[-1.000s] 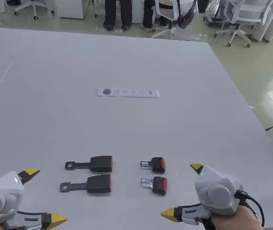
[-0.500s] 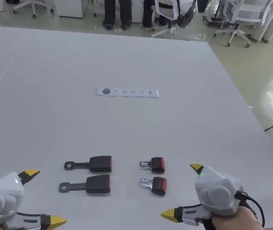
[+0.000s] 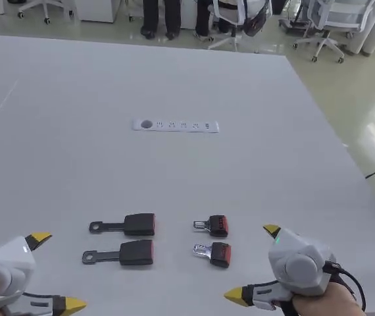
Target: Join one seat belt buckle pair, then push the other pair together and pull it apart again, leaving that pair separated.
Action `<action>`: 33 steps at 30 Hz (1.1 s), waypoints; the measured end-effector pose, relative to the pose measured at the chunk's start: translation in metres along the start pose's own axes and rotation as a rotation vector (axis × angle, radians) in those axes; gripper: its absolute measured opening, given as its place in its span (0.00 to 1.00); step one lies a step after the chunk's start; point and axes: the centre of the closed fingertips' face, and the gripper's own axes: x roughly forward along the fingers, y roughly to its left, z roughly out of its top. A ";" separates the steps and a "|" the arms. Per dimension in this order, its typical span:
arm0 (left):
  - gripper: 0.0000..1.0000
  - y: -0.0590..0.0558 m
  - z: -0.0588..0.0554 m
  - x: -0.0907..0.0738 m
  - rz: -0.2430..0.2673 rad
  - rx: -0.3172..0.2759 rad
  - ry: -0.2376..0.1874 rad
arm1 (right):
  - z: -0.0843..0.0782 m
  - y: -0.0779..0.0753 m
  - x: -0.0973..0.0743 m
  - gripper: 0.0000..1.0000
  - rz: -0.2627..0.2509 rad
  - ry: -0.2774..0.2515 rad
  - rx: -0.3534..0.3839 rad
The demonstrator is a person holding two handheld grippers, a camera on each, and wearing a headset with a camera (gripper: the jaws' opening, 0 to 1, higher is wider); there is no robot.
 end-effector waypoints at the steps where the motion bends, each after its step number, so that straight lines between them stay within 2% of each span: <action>1: 0.94 0.000 0.000 0.000 -0.001 -0.004 -0.002 | 0.000 0.000 0.000 0.99 0.000 0.000 0.000; 13: 0.94 0.001 0.001 0.001 -0.010 -0.008 0.014 | 0.000 0.002 0.000 0.98 0.006 0.001 -0.003; 23: 0.88 -0.002 0.004 0.003 -0.025 -0.011 -0.003 | -0.002 0.003 0.001 0.95 0.011 0.004 -0.006; 26: 0.86 -0.002 0.003 0.005 -0.038 0.004 0.010 | -0.002 0.003 0.003 0.94 0.016 0.005 -0.009; 33: 0.79 0.001 0.009 0.010 -0.068 0.021 0.009 | 0.001 0.006 0.008 0.87 0.037 0.012 -0.019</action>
